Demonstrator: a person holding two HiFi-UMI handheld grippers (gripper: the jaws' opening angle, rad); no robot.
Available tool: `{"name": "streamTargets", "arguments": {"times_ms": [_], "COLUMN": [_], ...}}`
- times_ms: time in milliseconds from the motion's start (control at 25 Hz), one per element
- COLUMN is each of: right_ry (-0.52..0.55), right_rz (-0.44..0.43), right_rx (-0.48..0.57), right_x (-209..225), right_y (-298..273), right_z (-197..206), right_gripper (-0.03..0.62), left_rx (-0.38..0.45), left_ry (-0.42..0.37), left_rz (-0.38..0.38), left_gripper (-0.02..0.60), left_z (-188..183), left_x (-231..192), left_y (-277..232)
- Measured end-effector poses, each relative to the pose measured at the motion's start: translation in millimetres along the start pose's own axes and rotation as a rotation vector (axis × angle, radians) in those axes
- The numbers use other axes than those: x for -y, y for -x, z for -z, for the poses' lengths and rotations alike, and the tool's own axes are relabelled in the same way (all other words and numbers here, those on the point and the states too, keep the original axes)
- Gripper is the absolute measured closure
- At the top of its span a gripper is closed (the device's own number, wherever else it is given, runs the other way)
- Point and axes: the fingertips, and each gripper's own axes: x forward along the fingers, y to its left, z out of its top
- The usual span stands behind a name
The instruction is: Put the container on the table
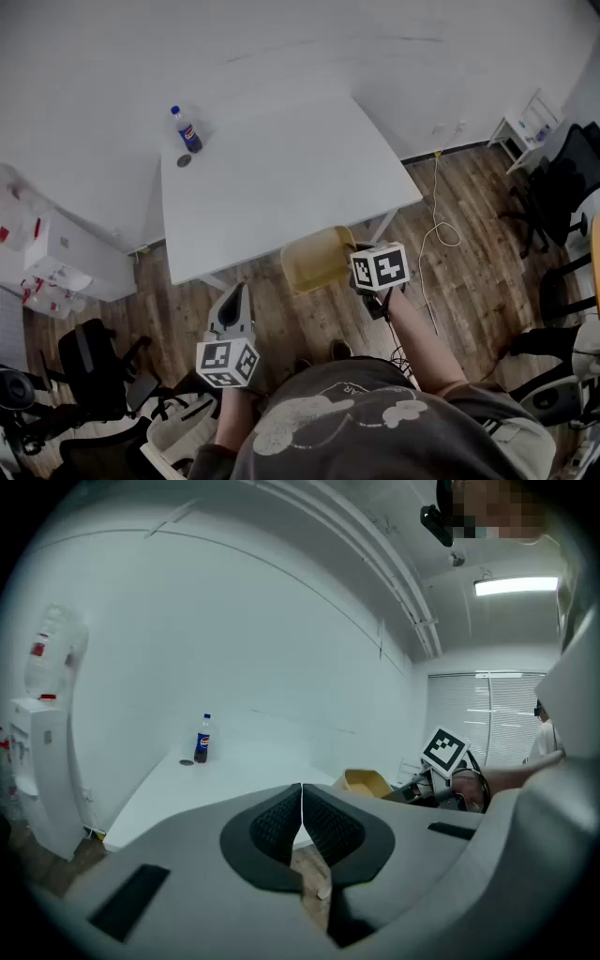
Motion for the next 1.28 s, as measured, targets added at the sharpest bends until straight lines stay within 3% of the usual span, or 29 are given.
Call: {"name": "streamTargets", "arguments": {"times_ms": [160, 760, 1280], "right_ry": [0.062, 0.065, -0.027], "right_rz": [0.019, 0.011, 0.020], "right_rx": [-0.008, -0.036, -0.029], "right_x": [-12.0, -25.9, -36.6], "right_y": [1.6, -1.9, -6.9], "right_z": [5.1, 20.6, 24.4], "right_gripper": [0.594, 0.595, 0.594], "left_rx": [-0.007, -0.017, -0.023], "left_ry": [0.008, 0.014, 0.003], "left_rz": [0.002, 0.004, 0.014], "left_gripper": [0.571, 0.571, 0.571], "left_z": [4.9, 12.0, 13.6], "left_x": [-4.5, -11.0, -35.8], "left_y": [6.8, 19.7, 35.9]}}
